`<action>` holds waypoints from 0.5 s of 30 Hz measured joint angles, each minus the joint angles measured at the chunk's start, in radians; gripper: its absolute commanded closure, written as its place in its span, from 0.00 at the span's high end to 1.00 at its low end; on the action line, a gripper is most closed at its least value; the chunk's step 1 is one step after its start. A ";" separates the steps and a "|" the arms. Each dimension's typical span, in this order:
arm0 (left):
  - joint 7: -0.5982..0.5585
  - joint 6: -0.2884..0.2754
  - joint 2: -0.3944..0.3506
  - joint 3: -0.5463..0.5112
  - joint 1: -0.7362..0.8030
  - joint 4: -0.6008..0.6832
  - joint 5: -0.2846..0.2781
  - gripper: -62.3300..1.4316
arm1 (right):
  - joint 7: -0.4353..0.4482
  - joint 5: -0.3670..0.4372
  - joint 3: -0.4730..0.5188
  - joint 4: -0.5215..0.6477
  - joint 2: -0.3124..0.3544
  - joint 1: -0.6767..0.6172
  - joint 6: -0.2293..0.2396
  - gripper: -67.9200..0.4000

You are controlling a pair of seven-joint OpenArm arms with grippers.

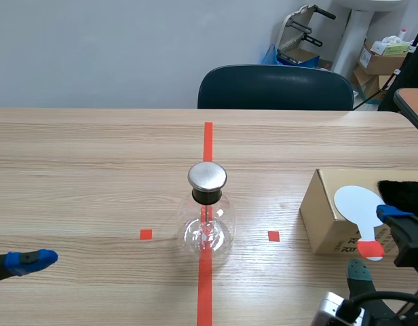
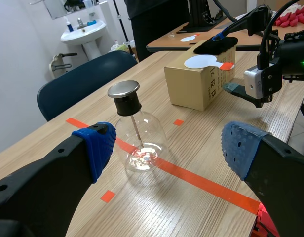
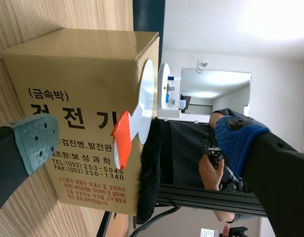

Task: Do the electroscope experiment

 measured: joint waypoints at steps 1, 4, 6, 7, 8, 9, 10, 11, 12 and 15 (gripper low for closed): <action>0.000 0.000 0.000 0.000 0.000 0.000 -0.002 0.76 | 0.000 0.000 0.000 0.000 0.000 0.000 0.000 1.00; 0.008 0.000 0.000 -0.009 0.000 0.000 -0.053 0.76 | 0.000 0.000 0.000 0.000 0.000 0.000 0.000 1.00; 0.011 0.000 0.001 -0.039 -0.001 0.000 -0.088 0.76 | 0.000 0.000 0.000 0.000 0.000 0.000 0.000 1.00; 0.010 0.000 0.001 -0.057 -0.003 0.000 -0.101 0.76 | 0.000 0.000 0.000 0.000 0.000 0.000 0.000 1.00; 0.010 -0.001 0.000 -0.074 -0.006 0.000 -0.112 0.76 | 0.000 0.000 0.000 0.000 0.000 0.000 0.000 1.00; 0.011 -0.003 0.000 -0.089 -0.010 0.000 -0.121 0.76 | 0.000 0.000 0.000 0.000 0.000 0.000 0.000 1.00; 0.016 -0.009 0.000 -0.095 -0.019 0.000 -0.143 0.76 | 0.000 0.000 0.000 0.000 0.000 0.000 0.000 1.00; 0.037 -0.009 0.001 -0.098 -0.029 0.000 -0.167 0.76 | 0.000 0.000 0.000 0.000 0.000 0.000 0.000 1.00; 0.068 -0.009 0.000 -0.100 -0.042 0.000 -0.191 0.76 | 0.000 0.000 0.000 0.000 0.000 0.000 0.000 1.00; 0.140 -0.038 0.000 -0.109 -0.090 0.000 -0.254 0.76 | 0.000 0.000 0.000 0.000 0.000 0.000 0.000 1.00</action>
